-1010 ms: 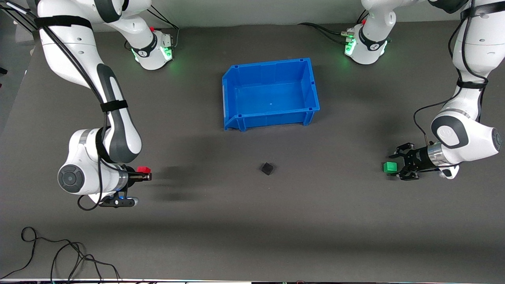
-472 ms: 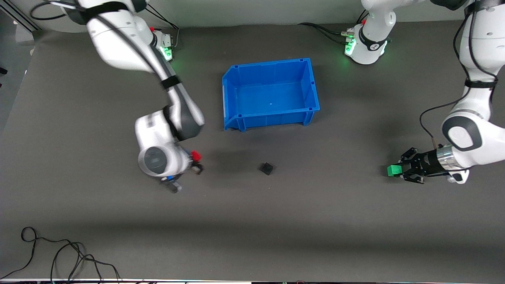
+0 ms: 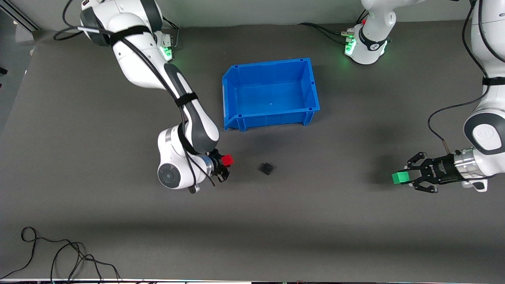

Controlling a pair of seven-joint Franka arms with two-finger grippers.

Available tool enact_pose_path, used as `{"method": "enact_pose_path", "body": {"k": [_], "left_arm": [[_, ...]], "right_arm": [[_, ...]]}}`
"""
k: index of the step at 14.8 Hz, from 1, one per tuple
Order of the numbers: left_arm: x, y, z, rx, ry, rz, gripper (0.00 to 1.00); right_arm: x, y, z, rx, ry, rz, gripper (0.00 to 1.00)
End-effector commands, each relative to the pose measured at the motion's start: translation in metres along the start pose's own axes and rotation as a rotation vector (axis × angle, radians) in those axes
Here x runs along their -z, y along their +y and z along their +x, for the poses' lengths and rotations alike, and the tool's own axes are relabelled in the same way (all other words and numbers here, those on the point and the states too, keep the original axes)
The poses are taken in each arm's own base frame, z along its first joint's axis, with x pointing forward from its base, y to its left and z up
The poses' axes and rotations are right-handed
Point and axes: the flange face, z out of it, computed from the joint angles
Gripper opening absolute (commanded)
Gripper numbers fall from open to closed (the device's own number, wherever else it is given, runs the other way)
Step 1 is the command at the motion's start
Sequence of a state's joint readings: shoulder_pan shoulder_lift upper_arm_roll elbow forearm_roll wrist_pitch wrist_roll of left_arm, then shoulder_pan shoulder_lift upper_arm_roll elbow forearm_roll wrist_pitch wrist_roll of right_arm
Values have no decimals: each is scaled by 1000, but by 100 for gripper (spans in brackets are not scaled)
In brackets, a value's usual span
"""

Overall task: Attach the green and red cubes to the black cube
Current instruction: 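Carry the red cube and green cube toward the black cube from both sides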

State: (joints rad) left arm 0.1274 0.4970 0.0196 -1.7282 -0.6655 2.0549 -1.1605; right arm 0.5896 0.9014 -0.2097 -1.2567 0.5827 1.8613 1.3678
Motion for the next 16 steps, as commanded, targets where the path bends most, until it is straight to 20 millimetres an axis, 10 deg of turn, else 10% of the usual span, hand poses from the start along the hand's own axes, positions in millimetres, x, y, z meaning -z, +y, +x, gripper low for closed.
{"method": "enact_pose_path", "body": {"k": [1,8,16], "left_arm": [[-24,-3,-48,37,21,29,4],[-105,-32,-157,82,91,-32,0],[-156,-61,-196,119,123,-28,0]], "right_arm": [[3,-12,-11,-47,40,15,0],[-31,-43,-48,-128,140,153,0],[-48,-59,-80,-62,159,318,0]]}}
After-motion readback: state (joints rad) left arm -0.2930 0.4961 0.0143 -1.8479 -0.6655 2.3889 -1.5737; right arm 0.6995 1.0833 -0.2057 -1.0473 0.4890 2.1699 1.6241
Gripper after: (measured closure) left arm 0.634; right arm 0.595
